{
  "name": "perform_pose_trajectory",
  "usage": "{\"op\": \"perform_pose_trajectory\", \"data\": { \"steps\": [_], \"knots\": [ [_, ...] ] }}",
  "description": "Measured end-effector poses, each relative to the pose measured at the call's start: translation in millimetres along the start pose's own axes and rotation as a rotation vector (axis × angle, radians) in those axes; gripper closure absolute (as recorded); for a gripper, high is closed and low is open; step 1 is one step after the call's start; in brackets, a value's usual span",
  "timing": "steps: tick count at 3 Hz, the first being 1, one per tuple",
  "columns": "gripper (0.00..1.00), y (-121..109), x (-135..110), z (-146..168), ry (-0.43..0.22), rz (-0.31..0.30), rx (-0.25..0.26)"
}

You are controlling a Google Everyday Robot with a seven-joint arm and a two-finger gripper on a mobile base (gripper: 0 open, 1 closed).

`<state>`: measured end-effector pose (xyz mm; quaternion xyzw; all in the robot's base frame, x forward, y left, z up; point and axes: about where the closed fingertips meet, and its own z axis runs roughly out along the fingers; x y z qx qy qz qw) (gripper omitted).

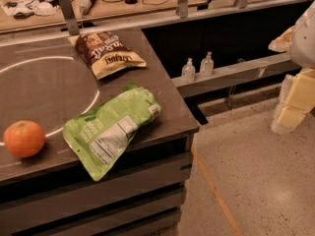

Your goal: Move brown chip bag near green rice chip bag

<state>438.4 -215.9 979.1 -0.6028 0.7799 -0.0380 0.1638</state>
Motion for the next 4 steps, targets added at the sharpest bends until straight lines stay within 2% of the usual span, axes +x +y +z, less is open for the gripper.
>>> {"op": "perform_pose_trajectory", "data": {
  "steps": [1,2,3,4],
  "knots": [
    [0.0,0.0,0.0,0.0,0.0,0.0,0.0],
    [0.0,-14.0,-6.2,5.8,-0.056,0.012,0.027],
    [0.0,-53.9,-34.1,23.1,-0.146,-0.01,0.064],
    [0.0,-121.5,-98.4,53.4,-0.279,-0.055,0.08]
  ]
}}
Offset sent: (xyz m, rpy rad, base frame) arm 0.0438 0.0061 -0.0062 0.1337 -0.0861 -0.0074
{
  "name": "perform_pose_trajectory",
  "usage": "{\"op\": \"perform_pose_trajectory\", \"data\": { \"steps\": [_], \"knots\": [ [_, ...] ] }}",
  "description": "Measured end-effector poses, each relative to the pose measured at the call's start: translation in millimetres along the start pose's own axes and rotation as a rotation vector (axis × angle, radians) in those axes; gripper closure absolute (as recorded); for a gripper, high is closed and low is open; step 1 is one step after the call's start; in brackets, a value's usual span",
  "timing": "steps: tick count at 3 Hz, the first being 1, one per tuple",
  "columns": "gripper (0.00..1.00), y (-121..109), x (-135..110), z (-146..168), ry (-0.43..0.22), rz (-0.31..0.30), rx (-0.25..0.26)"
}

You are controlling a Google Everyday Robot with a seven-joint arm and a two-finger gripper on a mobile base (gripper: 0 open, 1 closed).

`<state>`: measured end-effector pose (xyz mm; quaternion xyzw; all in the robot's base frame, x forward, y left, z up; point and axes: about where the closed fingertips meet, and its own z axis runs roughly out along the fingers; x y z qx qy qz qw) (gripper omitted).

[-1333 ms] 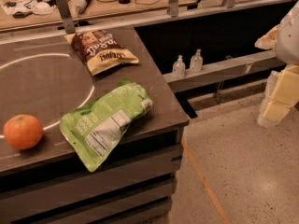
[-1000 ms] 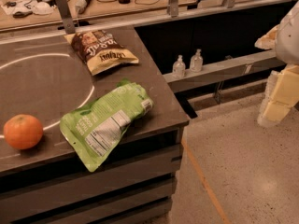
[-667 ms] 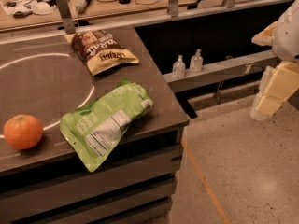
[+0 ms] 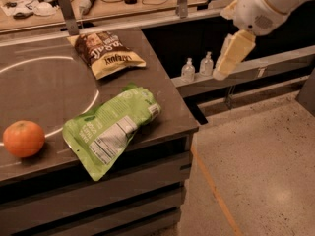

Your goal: Move brown chip bag near green rice chip bag

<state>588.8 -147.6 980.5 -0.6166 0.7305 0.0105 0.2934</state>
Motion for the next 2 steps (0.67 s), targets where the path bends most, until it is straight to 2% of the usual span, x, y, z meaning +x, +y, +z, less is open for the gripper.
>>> {"op": "perform_pose_trajectory", "data": {
  "steps": [1,2],
  "knots": [
    [0.0,-38.1,-42.9,44.5,-0.098,-0.005,-0.016],
    [0.0,-57.7,-85.9,86.4,-0.179,0.003,-0.038]
  ]
}}
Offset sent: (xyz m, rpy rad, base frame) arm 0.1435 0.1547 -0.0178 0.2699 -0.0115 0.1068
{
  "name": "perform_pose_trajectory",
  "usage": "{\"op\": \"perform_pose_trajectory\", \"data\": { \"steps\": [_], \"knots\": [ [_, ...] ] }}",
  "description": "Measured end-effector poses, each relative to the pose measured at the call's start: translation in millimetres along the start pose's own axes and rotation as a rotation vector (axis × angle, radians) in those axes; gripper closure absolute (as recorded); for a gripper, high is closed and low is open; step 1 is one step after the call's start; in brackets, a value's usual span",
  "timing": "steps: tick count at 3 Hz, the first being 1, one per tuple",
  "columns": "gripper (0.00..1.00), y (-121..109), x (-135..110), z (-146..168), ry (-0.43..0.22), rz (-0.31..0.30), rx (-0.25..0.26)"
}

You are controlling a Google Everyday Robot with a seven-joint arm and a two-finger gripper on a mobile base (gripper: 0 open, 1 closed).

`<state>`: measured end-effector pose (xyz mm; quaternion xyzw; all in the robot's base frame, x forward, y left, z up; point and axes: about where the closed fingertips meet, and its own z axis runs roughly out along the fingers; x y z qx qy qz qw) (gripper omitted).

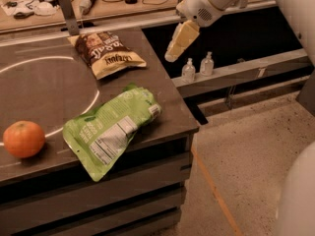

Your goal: Move brown chip bag near green rice chip bag

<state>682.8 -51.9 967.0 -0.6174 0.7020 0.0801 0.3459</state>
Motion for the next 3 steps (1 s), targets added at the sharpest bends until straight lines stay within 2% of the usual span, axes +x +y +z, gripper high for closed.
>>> {"op": "perform_pose_trajectory", "data": {
  "steps": [1,2,3],
  "knots": [
    [0.0,-10.3,-39.4,49.9,-0.08,0.023,-0.024],
    [0.0,-10.1,-39.4,53.4,-0.083,0.025,-0.026],
    [0.0,-17.9,-41.4,71.7,-0.106,0.05,0.019]
  ]
}}
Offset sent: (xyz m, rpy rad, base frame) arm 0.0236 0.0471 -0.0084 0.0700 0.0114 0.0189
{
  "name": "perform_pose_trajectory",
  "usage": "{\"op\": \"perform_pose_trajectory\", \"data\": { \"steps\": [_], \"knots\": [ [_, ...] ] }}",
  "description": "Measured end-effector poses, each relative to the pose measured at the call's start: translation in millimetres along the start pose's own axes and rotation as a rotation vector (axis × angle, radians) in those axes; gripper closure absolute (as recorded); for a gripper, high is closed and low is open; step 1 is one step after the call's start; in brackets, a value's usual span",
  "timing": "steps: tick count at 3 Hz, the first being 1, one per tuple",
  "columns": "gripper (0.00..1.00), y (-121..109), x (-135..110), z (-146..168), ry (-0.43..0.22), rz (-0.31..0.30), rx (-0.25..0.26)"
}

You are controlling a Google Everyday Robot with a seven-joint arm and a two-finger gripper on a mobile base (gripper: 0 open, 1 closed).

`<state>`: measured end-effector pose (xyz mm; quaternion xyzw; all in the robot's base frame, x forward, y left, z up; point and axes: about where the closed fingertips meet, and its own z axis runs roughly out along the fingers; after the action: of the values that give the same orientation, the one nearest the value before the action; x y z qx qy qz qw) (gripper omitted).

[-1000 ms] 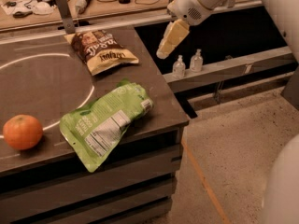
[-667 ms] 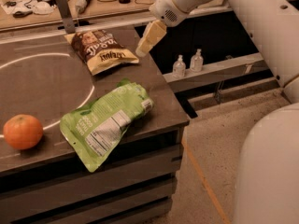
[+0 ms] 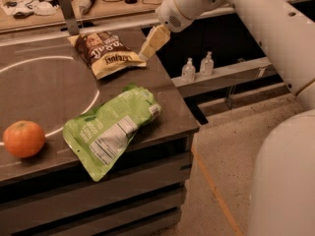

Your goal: Move brown chip bag near green rice chip bag

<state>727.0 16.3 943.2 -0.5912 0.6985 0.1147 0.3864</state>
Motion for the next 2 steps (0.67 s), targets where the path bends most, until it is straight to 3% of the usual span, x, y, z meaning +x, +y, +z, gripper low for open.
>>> {"op": "perform_pose_trajectory", "data": {
  "steps": [2],
  "knots": [
    [0.0,-22.8,11.8,90.2,-0.041,0.096,0.09]
  ]
}}
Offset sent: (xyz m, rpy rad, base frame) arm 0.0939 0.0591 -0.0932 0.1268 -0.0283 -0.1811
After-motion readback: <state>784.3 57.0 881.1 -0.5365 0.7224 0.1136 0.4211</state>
